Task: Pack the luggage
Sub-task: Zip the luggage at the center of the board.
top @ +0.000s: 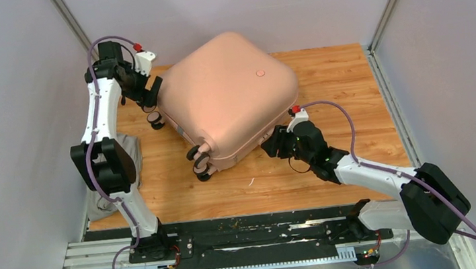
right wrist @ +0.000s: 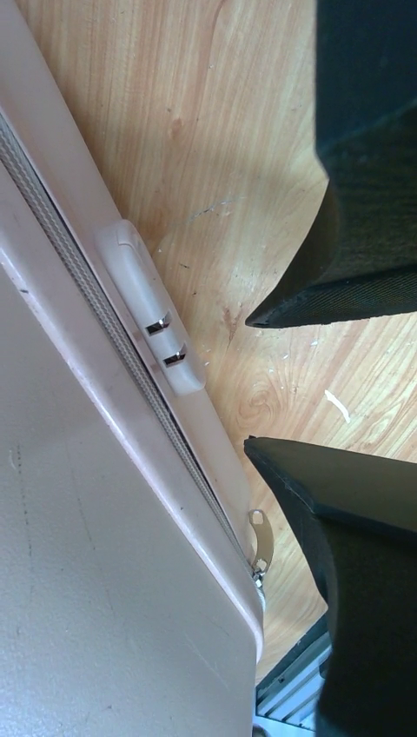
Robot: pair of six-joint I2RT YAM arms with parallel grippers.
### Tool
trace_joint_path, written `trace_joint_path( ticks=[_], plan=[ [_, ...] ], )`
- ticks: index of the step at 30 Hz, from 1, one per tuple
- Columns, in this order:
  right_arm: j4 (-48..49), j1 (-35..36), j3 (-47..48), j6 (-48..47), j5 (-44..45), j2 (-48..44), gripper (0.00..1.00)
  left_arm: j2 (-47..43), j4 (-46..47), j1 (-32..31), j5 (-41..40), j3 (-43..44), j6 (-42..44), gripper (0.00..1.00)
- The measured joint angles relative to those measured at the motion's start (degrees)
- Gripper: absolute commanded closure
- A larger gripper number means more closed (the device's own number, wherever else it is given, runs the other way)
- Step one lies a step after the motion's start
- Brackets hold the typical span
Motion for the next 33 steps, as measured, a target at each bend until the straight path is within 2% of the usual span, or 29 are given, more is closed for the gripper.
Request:
trace_joint_path(
  ticks=[2, 4, 6, 10, 14, 16, 17, 22, 27, 30, 33],
  plan=[
    [0.0, -0.02, 0.0, 0.11, -0.04, -0.09, 0.47, 1.07, 0.15, 0.31, 0.22, 0.04, 1.38, 0.02],
    [-0.2, -0.04, 0.0, 0.13, -0.07, -0.09, 0.47, 1.84, 0.15, 0.31, 0.81, 0.02, 3.19, 0.11],
    [-0.59, -0.2, 0.0, 0.13, -0.11, -0.09, 0.48, 2.14, 0.13, 0.31, 1.68, 0.02, 4.5, 0.24],
    [-1.31, -0.59, 0.0, -0.02, -1.05, -0.04, 0.48, 2.14, 0.42, 0.28, 4.7, -0.52, 6.99, 0.59],
    [-1.42, -1.66, 0.74, -0.85, -3.32, 1.31, 0.48, 1.29, 1.7, 0.13, 6.1, -2.71, 10.19, 0.82],
    [-1.33, -3.15, 1.88, -1.25, -4.68, 3.15, 0.49, 0.11, 3.37, 0.13, 6.14, -4.7, 11.37, 0.97],
    [-1.11, -4.31, 2.75, -1.49, -5.31, 4.48, 0.49, -0.5, 4.22, 0.11, 6.14, -5.75, 11.89, 1.0],
    [-0.79, -8.2, 7.56, -2.75, -8.04, 9.88, 0.49, -5.25, 8.24, 0.09, 6.05, -12.63, 13.68, 1.0],
    [-4.37, -10.05, 13.79, -6.67, -10.58, 14.75, 0.48, -13.66, 9.29, 0.74, 4.17, -21.53, 13.81, 1.0],
    [-4.98, -11.23, 17.14, -9.27, -10.43, 17.55, 0.44, -19.02, 7.98, 1.53, 2.03, -25.81, 12.28, 1.0],
    [-4.7, -11.82, 17.16, -11.78, -10.27, 17.44, 0.35, -23.02, 4.87, 1.62, 0.68, -28.02, 9.64, 1.0]
  ],
)
